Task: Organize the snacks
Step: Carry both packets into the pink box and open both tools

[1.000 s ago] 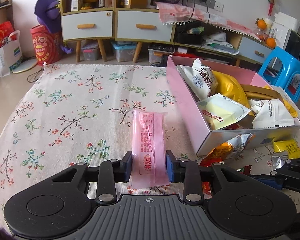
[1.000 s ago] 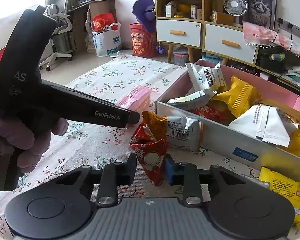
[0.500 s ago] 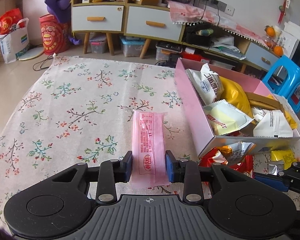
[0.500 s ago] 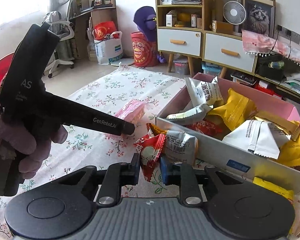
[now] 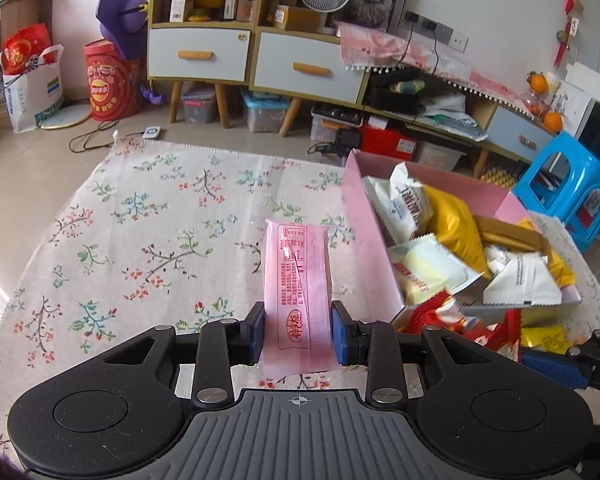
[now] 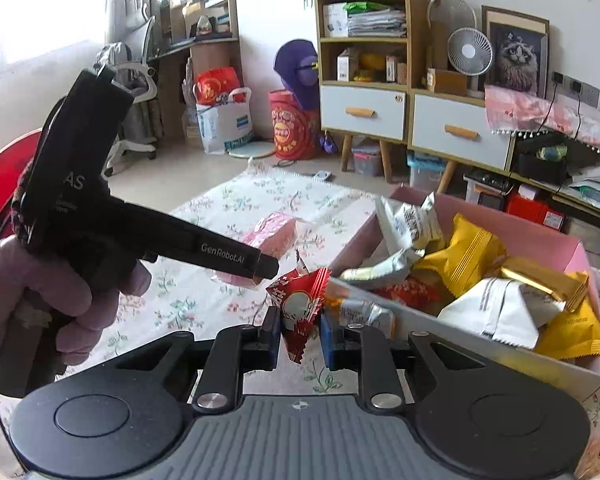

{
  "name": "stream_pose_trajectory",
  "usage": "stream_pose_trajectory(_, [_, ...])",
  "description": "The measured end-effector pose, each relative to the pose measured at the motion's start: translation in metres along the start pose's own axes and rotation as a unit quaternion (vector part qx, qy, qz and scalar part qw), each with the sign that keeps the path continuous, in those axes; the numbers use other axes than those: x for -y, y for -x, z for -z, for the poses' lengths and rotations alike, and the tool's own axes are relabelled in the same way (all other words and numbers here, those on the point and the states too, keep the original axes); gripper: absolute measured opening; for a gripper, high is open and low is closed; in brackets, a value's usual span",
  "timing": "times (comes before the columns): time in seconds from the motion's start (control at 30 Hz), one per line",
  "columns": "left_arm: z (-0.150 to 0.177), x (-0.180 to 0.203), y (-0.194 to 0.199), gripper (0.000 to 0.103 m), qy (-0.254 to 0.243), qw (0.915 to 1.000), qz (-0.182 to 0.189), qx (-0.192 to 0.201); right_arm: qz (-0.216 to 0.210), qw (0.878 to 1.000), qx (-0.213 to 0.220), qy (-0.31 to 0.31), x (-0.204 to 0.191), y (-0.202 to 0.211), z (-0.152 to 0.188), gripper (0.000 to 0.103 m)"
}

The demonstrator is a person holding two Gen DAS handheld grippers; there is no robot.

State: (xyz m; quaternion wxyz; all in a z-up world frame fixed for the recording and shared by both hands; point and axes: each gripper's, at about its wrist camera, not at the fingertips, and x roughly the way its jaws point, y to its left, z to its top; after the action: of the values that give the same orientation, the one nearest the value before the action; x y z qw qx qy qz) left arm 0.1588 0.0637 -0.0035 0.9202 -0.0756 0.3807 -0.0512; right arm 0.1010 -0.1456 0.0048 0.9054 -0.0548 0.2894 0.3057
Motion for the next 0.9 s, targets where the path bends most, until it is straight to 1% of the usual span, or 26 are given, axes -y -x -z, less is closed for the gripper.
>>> stream_pose_trajectory(0.2, [-0.007,0.009,0.008,0.03,0.001,0.9999,0.007,0.012,0.025,0.999,0.029,-0.021,0.019,0.012,-0.011,0.009])
stream_pose_trajectory(0.5, [-0.015,0.044,0.012,0.03,-0.007,0.9991,0.036,0.021,0.091,0.991,0.057,-0.076,0.07,0.022,-0.016,0.009])
stream_pose_trajectory(0.6, [-0.019,0.063,0.01,0.03,-0.026,0.9982,0.05,0.022,0.111,0.987,0.061,-0.102,0.088,0.026,-0.014,0.009])
stream_pose_trajectory(0.77, [-0.025,0.093,0.0,0.03,-0.076,0.9938,0.077,0.026,0.136,0.978,0.059,-0.149,0.122,0.023,-0.011,0.009])
stream_pose_trajectory(0.83, [-0.026,0.103,-0.01,0.03,-0.099,0.9915,0.082,0.021,0.142,0.974,0.057,-0.167,0.133,0.023,-0.008,0.009])
stream_pose_trajectory(0.9, [-0.024,0.111,-0.021,0.03,-0.111,0.9903,0.083,0.011,0.146,0.969,0.053,-0.19,0.146,0.022,-0.004,0.009])
